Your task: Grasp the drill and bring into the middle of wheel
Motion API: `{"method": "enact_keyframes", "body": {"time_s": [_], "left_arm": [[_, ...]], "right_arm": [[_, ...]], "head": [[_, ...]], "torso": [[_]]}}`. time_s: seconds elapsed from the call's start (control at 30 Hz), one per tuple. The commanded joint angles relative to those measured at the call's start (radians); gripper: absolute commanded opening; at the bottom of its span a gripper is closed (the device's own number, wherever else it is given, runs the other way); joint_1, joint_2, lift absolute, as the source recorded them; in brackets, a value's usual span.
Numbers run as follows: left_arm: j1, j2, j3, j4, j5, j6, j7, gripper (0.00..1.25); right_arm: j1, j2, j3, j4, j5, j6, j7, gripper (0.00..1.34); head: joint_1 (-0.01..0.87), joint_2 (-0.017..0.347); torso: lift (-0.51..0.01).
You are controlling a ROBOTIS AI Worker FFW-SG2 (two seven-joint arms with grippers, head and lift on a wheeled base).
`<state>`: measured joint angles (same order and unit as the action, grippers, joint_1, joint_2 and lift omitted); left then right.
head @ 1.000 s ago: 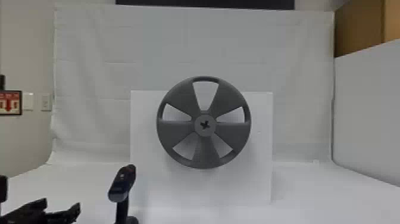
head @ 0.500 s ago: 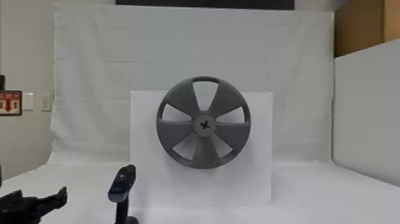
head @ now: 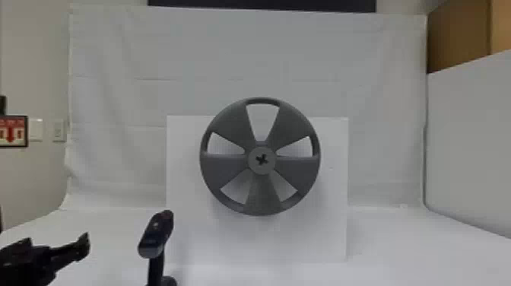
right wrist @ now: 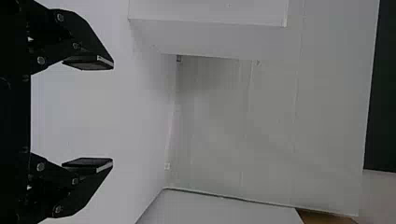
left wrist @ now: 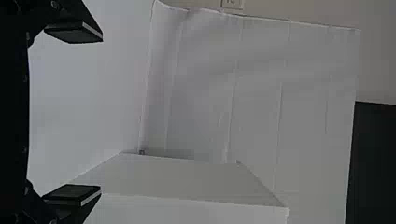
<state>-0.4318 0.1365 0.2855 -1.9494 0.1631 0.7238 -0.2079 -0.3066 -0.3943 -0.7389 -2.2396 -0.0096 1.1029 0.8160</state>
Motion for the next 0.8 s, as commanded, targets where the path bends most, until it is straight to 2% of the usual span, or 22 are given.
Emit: {"method": "enact_keyframes", "body": {"time_s": [0.0,0.77], "left_arm": [[-0.002,0.006,-0.002,0.0,-0.022,0.019,-0.024,1.11],[0.004,0.012,0.001,0.0,-0.045,0.031,-0.048,1.1]], "right_arm": [[-0.002,0.0,0.001,0.0,-0.003,0.0,0.0,0.82],[-0.002,-0.003,-0.001,0.0,-0.003,0.0,0.0,0.82]], "head": [[0.0,0.0],[0.0,0.0]], "torso": [[-0.406],[-0.406]]}}
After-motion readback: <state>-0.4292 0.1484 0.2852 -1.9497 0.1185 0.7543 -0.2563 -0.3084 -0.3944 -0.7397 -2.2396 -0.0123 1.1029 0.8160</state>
